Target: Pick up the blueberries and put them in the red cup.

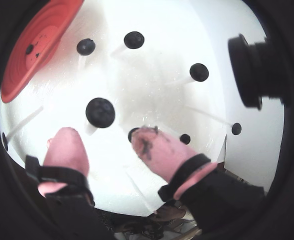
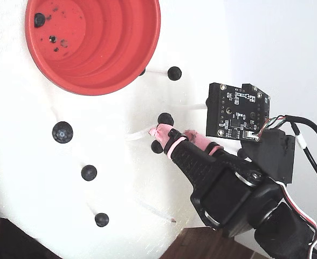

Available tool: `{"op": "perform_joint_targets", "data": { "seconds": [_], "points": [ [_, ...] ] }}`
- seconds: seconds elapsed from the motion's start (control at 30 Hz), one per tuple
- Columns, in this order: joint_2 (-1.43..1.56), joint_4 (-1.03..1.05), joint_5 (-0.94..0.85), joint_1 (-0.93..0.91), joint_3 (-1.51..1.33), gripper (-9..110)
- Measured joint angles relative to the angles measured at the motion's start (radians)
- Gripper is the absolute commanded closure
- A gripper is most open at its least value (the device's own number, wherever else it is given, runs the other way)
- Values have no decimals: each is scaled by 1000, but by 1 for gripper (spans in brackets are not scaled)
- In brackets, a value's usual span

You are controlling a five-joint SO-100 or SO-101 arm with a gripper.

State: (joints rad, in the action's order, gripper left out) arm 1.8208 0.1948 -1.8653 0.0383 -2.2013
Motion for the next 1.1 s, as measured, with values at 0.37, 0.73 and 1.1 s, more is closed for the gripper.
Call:
{"op": "perform_joint_targets", "data": {
  "seconds": [0.37, 0.73, 1.1],
  "points": [
    [-60, -52, 18, -6, 5, 81],
    [-103, -107, 69, 6, 18, 81],
    [-130, -140, 72, 14, 20, 84]
  ]
}}
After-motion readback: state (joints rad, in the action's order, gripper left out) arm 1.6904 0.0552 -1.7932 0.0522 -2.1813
